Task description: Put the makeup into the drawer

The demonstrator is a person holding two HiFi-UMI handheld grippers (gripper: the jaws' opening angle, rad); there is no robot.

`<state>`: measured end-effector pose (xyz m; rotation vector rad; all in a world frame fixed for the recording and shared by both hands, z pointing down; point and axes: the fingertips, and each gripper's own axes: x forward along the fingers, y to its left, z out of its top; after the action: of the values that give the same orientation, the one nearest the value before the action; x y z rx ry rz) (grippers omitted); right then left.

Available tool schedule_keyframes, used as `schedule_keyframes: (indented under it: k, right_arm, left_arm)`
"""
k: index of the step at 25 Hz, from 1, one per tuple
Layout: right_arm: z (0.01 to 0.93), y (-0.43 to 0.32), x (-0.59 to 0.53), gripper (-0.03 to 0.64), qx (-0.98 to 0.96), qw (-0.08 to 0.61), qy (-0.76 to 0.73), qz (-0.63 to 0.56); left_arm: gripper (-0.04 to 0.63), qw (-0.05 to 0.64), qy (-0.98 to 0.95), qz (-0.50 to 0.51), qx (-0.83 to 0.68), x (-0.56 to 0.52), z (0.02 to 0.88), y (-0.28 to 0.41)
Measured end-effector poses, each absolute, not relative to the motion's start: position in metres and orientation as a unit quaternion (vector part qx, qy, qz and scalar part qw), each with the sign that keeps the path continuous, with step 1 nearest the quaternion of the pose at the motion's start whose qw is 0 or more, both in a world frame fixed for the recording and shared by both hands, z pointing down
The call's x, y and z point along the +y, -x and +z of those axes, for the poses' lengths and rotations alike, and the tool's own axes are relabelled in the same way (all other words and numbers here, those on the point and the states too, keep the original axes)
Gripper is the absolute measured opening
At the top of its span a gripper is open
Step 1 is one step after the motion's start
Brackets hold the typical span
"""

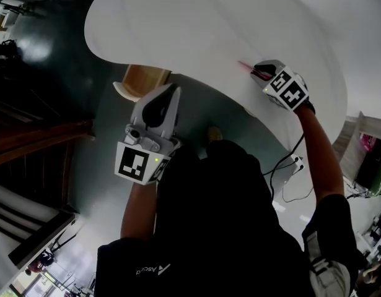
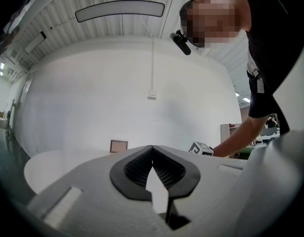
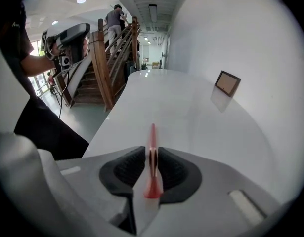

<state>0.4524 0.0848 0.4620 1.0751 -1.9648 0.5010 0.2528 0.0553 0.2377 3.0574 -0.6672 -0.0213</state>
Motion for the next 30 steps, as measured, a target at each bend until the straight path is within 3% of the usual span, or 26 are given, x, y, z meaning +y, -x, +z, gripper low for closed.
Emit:
schedule_keyframes:
  k: [5,15,30]
  right_arm:
    - [0.463,-0.448,0.081,0.054,-0.78,0.4,-0.431,0.215]
    - [0.433,-0.412,0.072,0.051,-0.771,0.349,-0.5,0.185]
    - [0.271,-0.254,0.032,0.051,-0.819,0.127,-0.555,0.065]
  left_arm:
    - [0.01,0.003,-0.978,-0.014,-0.21,0.042,0.237,-0.24]
    - [0.01,0.007,-0.978,-0.012,-0.208,0.027,0.233,-0.197]
    - [0.011,0.006,-0.963,-0.04,-0.268,-0.007,0.223,-0.092]
